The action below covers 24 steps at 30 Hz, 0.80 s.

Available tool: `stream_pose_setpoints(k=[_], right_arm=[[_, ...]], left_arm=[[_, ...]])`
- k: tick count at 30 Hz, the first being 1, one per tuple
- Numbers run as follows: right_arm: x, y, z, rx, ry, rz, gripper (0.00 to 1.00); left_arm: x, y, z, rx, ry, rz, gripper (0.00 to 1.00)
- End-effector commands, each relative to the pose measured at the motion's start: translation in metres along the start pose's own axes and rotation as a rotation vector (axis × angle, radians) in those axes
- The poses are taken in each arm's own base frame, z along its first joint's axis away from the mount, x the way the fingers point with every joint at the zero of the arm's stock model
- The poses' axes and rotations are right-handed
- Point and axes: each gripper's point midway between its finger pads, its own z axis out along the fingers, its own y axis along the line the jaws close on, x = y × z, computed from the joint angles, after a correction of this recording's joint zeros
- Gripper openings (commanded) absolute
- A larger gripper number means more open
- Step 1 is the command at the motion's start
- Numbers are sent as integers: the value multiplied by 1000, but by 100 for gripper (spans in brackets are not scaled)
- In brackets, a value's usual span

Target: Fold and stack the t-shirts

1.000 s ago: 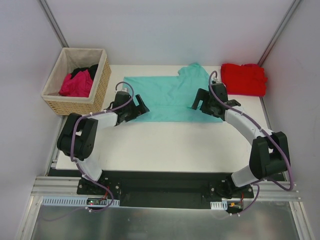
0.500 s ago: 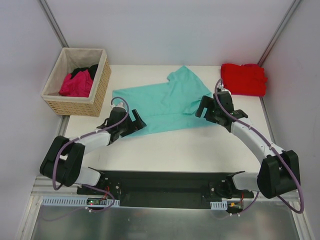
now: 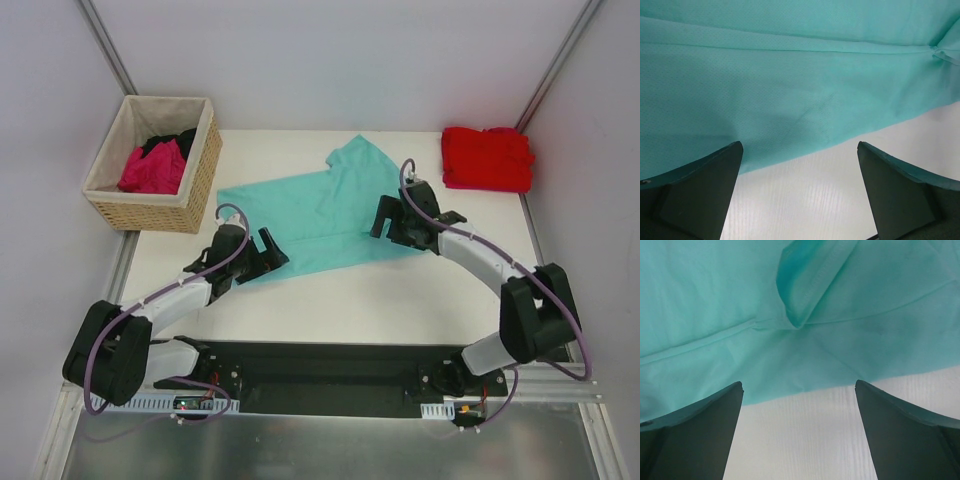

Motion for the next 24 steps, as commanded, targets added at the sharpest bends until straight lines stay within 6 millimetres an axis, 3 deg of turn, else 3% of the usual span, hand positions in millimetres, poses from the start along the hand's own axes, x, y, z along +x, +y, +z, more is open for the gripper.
stream_pose_setpoints(k=[1,15,24], right_arm=[[-21,34,18,-83,-28,25,99],[-27,54,67,-98,8,50,100],[-34,71,84,-143,28,54,100]], left_arm=[[-21,-30,-12,74,-43,42,99],[-30,-33,-16,56,-58,84,99],[-32,-32,-12,40,-50,97,99]])
